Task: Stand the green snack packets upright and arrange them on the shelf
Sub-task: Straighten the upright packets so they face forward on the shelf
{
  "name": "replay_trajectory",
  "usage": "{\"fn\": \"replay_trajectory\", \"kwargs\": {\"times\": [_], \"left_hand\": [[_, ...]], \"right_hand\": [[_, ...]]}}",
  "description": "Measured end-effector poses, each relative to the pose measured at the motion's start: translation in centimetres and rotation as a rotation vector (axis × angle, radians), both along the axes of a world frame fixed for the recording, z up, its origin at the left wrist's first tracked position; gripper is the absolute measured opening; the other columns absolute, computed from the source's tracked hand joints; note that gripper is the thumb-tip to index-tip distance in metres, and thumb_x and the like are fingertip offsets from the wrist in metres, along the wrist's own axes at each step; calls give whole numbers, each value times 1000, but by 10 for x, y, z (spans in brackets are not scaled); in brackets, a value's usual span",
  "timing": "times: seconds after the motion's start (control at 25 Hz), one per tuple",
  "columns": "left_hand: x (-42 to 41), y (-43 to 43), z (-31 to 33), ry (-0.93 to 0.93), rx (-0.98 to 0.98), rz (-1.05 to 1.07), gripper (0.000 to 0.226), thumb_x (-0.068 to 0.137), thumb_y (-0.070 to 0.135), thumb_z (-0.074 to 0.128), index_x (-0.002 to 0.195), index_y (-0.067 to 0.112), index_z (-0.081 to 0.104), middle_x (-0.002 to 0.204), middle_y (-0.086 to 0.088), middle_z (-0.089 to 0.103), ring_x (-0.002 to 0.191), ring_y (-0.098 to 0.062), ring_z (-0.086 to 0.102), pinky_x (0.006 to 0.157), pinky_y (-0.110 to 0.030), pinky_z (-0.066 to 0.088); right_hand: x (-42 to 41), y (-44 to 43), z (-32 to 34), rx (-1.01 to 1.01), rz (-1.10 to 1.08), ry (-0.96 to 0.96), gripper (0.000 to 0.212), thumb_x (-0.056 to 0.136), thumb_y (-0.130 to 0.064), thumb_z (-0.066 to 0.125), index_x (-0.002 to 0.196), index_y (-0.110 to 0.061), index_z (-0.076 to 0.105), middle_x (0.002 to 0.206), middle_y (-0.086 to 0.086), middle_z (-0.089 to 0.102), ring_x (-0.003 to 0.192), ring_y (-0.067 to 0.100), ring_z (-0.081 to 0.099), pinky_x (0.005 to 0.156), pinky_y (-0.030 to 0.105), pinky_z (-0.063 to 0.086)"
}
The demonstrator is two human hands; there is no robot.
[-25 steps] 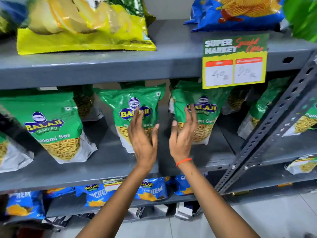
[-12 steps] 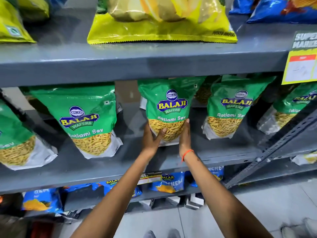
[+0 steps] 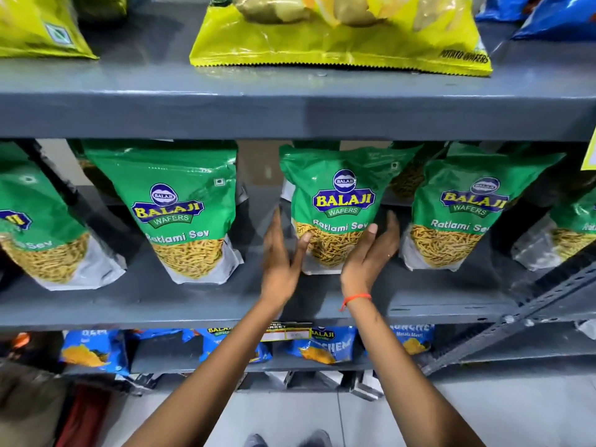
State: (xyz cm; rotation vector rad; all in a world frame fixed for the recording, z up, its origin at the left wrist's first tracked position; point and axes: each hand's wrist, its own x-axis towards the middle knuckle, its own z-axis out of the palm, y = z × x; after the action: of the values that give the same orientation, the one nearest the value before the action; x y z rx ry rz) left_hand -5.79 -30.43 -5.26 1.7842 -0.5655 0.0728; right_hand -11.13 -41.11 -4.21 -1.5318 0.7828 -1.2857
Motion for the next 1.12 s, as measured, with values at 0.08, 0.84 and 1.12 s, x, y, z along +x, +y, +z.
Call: {"fn": "replay_trajectory", "kwargs": {"times": [0.08, 0.84, 1.12], "left_hand": [[1, 17, 13, -304, 36, 108, 65, 94, 43, 41, 147, 17, 15, 156, -3, 21, 145, -7, 13, 120, -29, 15], [91, 185, -20, 247, -199, 20, 76, 72, 46, 70, 132, 11, 36, 131, -11, 54, 120, -19, 55, 105, -48, 43], [88, 184, -16, 236, -191, 31, 80, 69, 56, 69, 131, 15, 38, 129, -7, 56, 119, -16, 55, 103, -45, 45]], "right_hand": [[1, 22, 17, -222, -4, -41, 54, 96, -38, 31, 133, 0, 40, 141, 24, 40, 133, 26, 33, 114, 25, 21], [101, 190, -43, 413, 570, 102, 34, 98, -37, 32, 129, -26, 44, 142, -1, 46, 130, 9, 44, 112, 31, 34], [106, 189, -49, 353, 565, 59, 26, 99, -40, 29, 119, -40, 45, 121, -19, 52, 99, -26, 51, 76, -2, 43]]}}
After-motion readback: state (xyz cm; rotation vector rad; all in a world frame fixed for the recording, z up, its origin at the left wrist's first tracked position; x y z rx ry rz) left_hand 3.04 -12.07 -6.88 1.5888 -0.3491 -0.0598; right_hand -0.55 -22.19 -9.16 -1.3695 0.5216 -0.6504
